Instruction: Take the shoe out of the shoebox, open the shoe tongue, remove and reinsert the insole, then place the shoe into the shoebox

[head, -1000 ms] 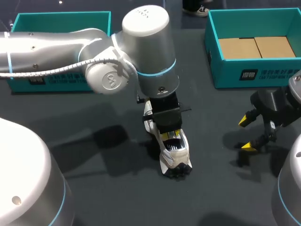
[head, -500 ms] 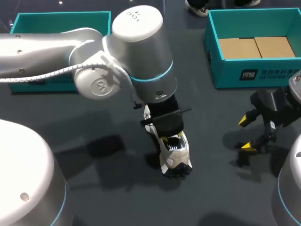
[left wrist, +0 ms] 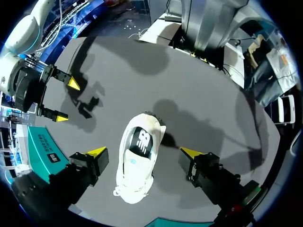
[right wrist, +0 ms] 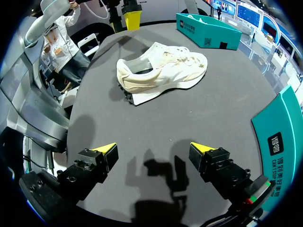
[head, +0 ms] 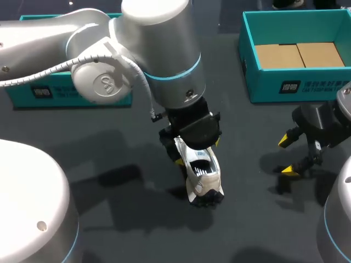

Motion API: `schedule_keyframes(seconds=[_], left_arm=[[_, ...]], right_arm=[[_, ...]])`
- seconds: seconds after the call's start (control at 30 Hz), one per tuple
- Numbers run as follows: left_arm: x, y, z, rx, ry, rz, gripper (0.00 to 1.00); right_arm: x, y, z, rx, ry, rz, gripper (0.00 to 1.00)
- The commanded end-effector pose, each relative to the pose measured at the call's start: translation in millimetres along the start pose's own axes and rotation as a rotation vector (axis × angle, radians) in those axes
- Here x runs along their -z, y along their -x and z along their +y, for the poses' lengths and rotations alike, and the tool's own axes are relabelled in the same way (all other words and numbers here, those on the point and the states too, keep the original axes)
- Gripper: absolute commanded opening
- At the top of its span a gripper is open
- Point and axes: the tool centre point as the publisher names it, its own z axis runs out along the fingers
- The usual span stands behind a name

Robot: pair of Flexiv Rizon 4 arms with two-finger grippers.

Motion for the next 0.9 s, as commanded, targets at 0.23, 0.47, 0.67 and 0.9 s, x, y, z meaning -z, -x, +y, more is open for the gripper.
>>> schedule_keyframes(seconds=[0.23, 0.47, 0.67, 0.9], left_arm=[[-1, 1.4, -10, 0.572, -0.001, 0.09, 1.0], [5, -1.0, -9, 0.806, 0.101, 0.071, 1.0], [5, -1.0, -9, 0.806, 0.101, 0.071, 1.0], [5, -1.0, -9, 0.806, 0.101, 0.071, 1.0]], right_arm=[[0, -1.1, -0.4, 0.0, -0.001, -0.002, 1.0], [0, -1.1, -0.4, 0.0, -0.001, -0.002, 1.0], [0, -1.1, -0.4, 0.0, -0.001, -0.002, 1.0], [0, -1.1, -0.4, 0.0, -0.001, -0.002, 1.0]])
